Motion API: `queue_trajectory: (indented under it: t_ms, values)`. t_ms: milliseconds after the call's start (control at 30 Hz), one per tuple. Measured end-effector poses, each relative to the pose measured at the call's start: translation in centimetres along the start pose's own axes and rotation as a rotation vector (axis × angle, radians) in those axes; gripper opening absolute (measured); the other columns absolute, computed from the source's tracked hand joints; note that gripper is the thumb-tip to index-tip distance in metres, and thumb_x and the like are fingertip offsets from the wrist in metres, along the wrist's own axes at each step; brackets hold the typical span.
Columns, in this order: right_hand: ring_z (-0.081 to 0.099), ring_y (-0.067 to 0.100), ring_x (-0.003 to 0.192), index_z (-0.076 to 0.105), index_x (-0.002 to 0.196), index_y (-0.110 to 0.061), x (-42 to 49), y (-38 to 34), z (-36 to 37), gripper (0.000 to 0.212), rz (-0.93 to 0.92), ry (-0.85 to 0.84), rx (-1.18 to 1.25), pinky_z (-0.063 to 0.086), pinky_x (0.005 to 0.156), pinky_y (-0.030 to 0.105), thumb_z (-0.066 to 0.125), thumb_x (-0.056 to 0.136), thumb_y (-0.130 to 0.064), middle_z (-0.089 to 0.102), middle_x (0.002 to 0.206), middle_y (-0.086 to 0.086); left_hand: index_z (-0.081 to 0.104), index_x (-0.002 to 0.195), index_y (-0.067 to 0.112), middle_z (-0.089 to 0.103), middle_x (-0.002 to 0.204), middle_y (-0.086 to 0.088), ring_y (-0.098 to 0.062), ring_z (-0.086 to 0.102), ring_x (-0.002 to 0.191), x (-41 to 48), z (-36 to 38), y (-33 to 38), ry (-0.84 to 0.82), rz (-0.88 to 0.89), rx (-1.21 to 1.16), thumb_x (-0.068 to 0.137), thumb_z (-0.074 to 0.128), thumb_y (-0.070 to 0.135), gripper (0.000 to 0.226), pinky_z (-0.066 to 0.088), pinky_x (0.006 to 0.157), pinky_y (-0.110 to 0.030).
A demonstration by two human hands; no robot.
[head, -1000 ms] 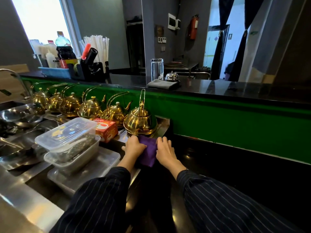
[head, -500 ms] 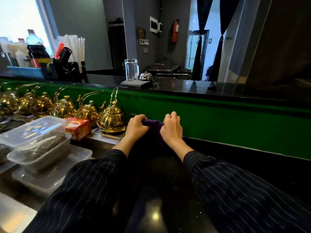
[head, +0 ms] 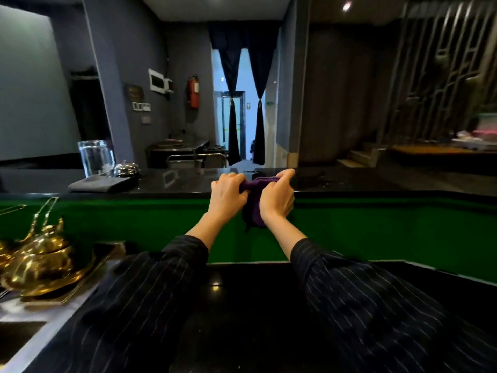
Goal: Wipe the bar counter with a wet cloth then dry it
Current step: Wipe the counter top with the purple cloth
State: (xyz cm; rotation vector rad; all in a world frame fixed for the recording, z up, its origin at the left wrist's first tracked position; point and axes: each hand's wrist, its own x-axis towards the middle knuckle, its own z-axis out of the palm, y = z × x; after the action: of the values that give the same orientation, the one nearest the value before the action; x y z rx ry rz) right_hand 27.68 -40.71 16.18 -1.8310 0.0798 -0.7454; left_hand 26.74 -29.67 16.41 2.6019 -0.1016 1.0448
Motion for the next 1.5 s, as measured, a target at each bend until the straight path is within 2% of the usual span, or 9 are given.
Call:
queue_trajectory:
  t_ms: [133, 300, 567, 733, 833, 1033, 1233, 1367, 1500]
  values:
    - [0.059, 0.031, 0.079, 0.039, 0.093, -0.023, 4.3, 2.6, -1.0, 0.016, -0.186, 0.076, -0.109, 0.029, 0.059, 0.032, 0.029, 0.096, -0.011, 0.058, 0.088, 0.002, 0.061, 0.096, 0.011, 0.058, 0.102, -0.010, -0.032, 0.047, 0.105, 3.5, 3.0, 2.8, -0.060, 0.055, 0.057, 0.083, 0.059, 0.021, 0.017, 0.040, 0.083, -0.044]
    - [0.056, 0.029, 0.090, 0.041, 0.096, -0.018, 8.6, 5.2, -1.3, 0.016, -0.264, 0.135, -0.287, 0.034, 0.062, 0.035, 0.027, 0.096, -0.011, 0.060, 0.099, 0.006, 0.065, 0.098, 0.016, 0.053, 0.112, -0.005, -0.028, 0.039, 0.115, 6.2, 6.9, 3.8, -0.169, 0.120, 0.048, 0.086, 0.060, 0.028, 0.018, 0.035, 0.090, -0.047]
    - [0.046, 0.033, 0.106, 0.050, 0.107, -0.009, 13.0, 5.5, 1.1, 0.019, -0.255, 0.106, -0.511, 0.039, 0.062, 0.030, 0.047, 0.091, 0.001, 0.044, 0.123, 0.016, 0.069, 0.103, 0.018, 0.047, 0.126, -0.006, -0.027, 0.031, 0.126, 10.0, 9.6, 3.8, -0.067, 0.051, 0.038, 0.086, 0.061, 0.026, 0.020, 0.026, 0.101, -0.050]
    - [0.054, 0.033, 0.106, 0.055, 0.111, -0.007, 11.0, 8.6, 2.3, 0.022, -0.437, -0.029, -0.579, 0.049, 0.082, 0.039, 0.043, 0.094, -0.016, 0.055, 0.115, 0.015, 0.069, 0.105, 0.024, 0.042, 0.134, -0.005, -0.026, 0.025, 0.133, 10.5, 11.3, 3.2, -0.105, 0.015, 0.024, 0.087, 0.060, 0.028, 0.020, 0.021, 0.106, -0.055]
    - [0.050, 0.031, 0.126, 0.054, 0.127, -0.012, 11.0, 9.7, 1.9, 0.045, -0.558, -0.184, -0.686, 0.033, 0.110, 0.047, 0.028, 0.100, -0.036, 0.058, 0.130, 0.010, 0.070, 0.104, 0.027, 0.043, 0.135, -0.003, -0.024, 0.025, 0.133, 10.7, 12.0, 3.6, -0.099, -0.024, -0.048, 0.087, 0.061, 0.028, 0.019, 0.020, 0.107, -0.056]
    - [0.009, 0.028, 0.149, 0.013, 0.154, -0.018, 14.4, 8.5, -0.5, 0.062, -0.223, -0.578, -0.861, 0.003, 0.119, 0.052, 0.014, 0.100, -0.049, 0.016, 0.162, 0.004, 0.073, 0.103, 0.029, 0.037, 0.143, -0.002, -0.025, 0.019, 0.138, 12.8, 13.7, 5.0, -0.153, 0.083, -0.010, 0.086, 0.063, 0.038, 0.022, 0.015, 0.108, -0.065]
    - [-0.004, 0.044, 0.147, 0.003, 0.155, -0.018, 17.7, 8.6, -2.0, 0.099, 0.084, -0.627, -1.018, -0.005, 0.114, 0.060, 0.017, 0.081, -0.082, -0.001, 0.161, 0.020, 0.067, 0.112, 0.034, 0.029, 0.152, -0.001, -0.026, 0.009, 0.144, 13.8, 15.4, 5.5, -0.161, 0.136, -0.045, 0.093, 0.051, 0.037, 0.025, 0.003, 0.109, -0.070]
    - [-0.002, 0.039, 0.148, 0.005, 0.155, -0.024, 19.9, 9.1, -1.1, 0.086, 0.064, -0.686, -1.041, -0.002, 0.116, 0.059, 0.020, 0.087, -0.075, 0.000, 0.162, 0.016, 0.040, 0.140, 0.039, 0.007, 0.161, 0.002, -0.026, -0.006, 0.148, 14.0, 15.5, 3.8, -0.336, 0.246, 0.155, 0.096, 0.039, 0.047, 0.044, -0.008, 0.107, -0.069]
    - [0.002, 0.032, 0.150, 0.008, 0.154, -0.023, 20.9, 9.8, -1.0, 0.065, -0.013, -0.715, -1.018, 0.002, 0.118, 0.053, 0.021, 0.098, -0.052, 0.003, 0.163, 0.011, 0.030, 0.146, 0.036, 0.006, 0.161, 0.002, -0.025, -0.005, 0.148, 13.6, 14.7, 3.3, -0.444, 0.272, 0.181, 0.098, 0.030, 0.049, 0.050, -0.005, 0.112, -0.064]
